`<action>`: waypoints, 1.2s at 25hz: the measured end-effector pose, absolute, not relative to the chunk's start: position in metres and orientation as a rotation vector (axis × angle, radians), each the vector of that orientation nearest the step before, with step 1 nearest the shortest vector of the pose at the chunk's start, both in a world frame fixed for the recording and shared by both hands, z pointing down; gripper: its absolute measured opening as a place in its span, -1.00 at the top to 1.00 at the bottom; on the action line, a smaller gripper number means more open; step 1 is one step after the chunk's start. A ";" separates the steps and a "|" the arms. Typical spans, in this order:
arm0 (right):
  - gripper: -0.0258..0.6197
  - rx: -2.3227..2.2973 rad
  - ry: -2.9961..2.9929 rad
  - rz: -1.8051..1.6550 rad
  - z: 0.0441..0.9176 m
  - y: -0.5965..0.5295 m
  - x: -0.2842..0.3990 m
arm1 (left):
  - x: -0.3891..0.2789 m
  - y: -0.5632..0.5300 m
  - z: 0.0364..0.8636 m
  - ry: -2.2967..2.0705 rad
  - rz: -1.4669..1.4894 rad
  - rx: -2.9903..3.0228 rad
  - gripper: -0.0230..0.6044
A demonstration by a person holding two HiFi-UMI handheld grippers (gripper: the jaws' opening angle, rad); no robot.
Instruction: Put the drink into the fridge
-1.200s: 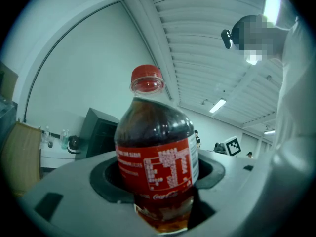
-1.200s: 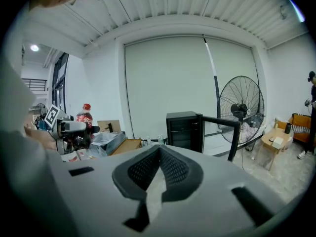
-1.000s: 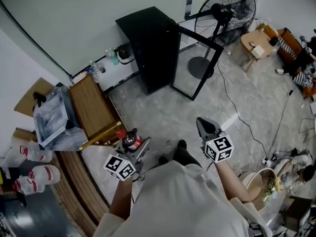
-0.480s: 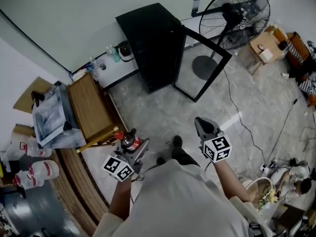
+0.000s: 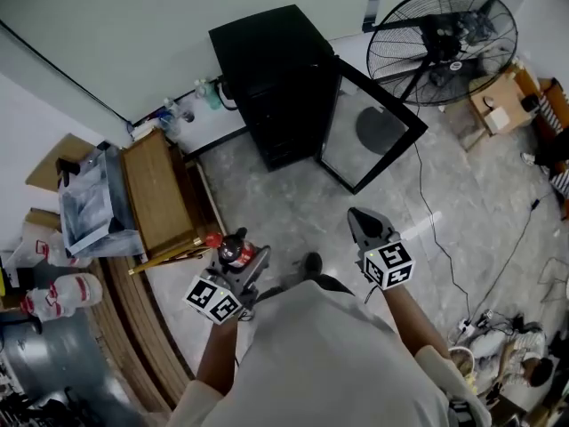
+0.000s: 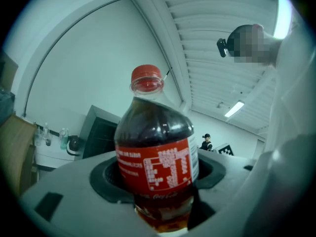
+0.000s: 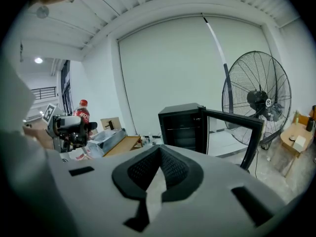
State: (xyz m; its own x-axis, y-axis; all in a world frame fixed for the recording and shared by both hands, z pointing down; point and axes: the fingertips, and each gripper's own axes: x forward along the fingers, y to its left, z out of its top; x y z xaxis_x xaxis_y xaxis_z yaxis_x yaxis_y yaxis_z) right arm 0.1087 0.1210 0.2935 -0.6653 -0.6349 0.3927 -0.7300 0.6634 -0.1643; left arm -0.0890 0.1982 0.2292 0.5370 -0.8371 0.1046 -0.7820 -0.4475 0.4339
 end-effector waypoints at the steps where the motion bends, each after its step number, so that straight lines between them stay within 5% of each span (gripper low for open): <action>1: 0.93 1.078 -2.581 0.443 0.295 0.114 0.112 | -0.085 0.192 0.230 -1.328 -0.173 2.342 -0.05; 15: 0.93 1.022 -2.568 0.485 0.319 0.059 0.129 | -0.067 0.132 0.248 -1.363 -0.136 2.300 -0.05; 30: 0.93 1.093 -2.466 0.525 0.340 -0.021 0.088 | -0.119 0.020 0.269 -1.290 -0.058 2.365 -0.05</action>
